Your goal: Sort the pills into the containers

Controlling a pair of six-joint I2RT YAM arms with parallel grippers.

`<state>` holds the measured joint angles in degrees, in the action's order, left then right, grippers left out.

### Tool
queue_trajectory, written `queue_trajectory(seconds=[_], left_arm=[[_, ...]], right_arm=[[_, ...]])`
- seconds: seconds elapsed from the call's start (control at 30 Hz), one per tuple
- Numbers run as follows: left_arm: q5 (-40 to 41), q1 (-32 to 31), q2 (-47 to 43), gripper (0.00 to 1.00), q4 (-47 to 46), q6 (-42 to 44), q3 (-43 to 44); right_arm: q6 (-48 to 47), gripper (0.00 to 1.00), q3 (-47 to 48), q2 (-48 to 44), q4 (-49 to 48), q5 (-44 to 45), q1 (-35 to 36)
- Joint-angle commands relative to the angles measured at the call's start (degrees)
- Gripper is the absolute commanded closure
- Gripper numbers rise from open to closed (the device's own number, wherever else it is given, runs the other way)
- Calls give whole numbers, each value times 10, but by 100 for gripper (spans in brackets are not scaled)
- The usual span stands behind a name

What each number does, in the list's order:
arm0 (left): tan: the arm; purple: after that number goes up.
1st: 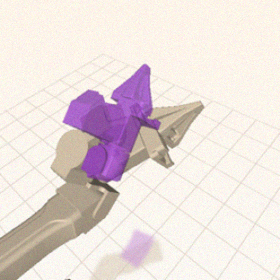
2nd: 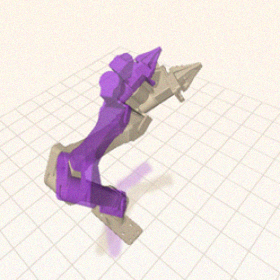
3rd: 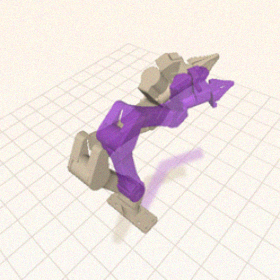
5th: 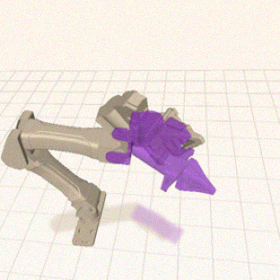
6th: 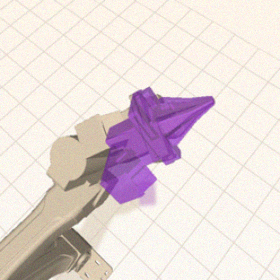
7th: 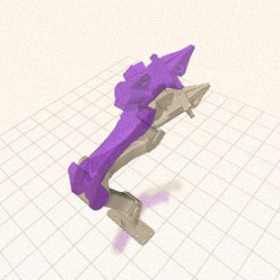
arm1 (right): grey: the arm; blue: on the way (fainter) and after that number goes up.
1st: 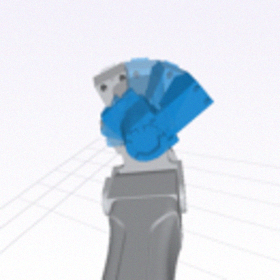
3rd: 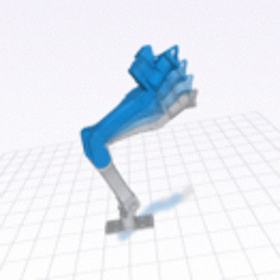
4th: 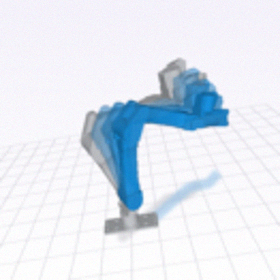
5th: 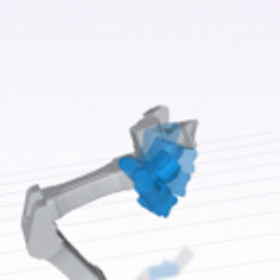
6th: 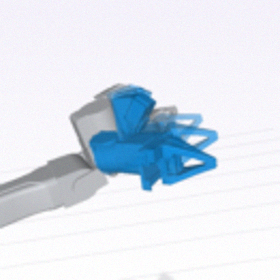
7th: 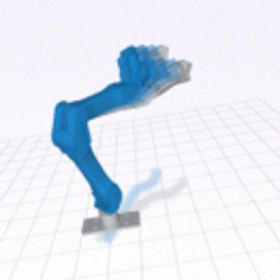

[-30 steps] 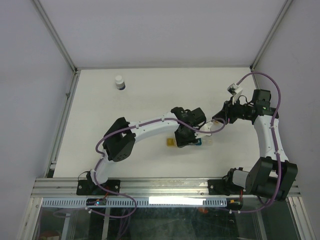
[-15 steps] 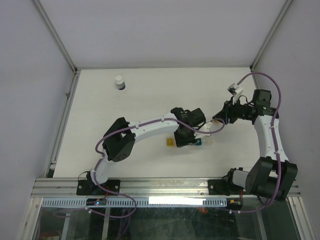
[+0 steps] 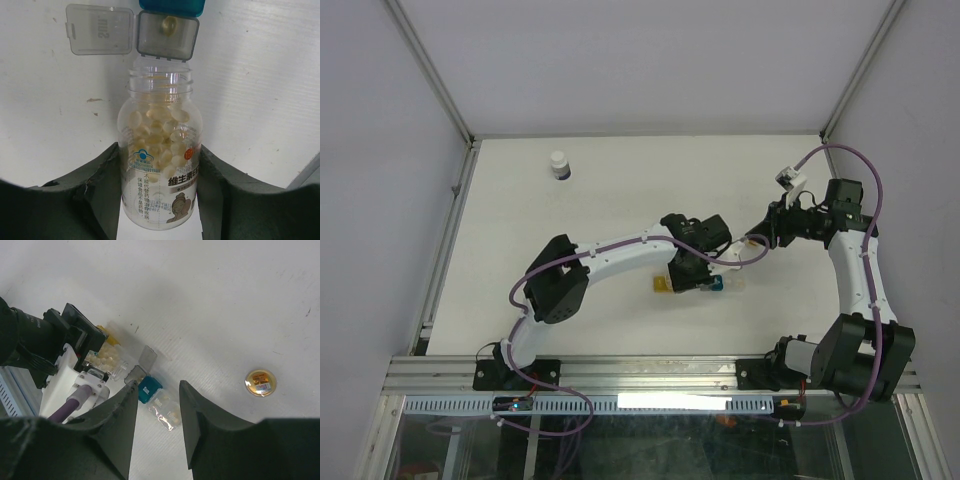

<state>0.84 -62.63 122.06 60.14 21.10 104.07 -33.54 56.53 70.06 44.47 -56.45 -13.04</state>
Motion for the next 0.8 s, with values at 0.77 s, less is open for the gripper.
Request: queue_trajectory(seconds=[0.77], left_arm=[[1, 5, -30, 100, -24, -8, -16]], right_arm=[[-9, 58, 11, -6, 3, -24, -6]])
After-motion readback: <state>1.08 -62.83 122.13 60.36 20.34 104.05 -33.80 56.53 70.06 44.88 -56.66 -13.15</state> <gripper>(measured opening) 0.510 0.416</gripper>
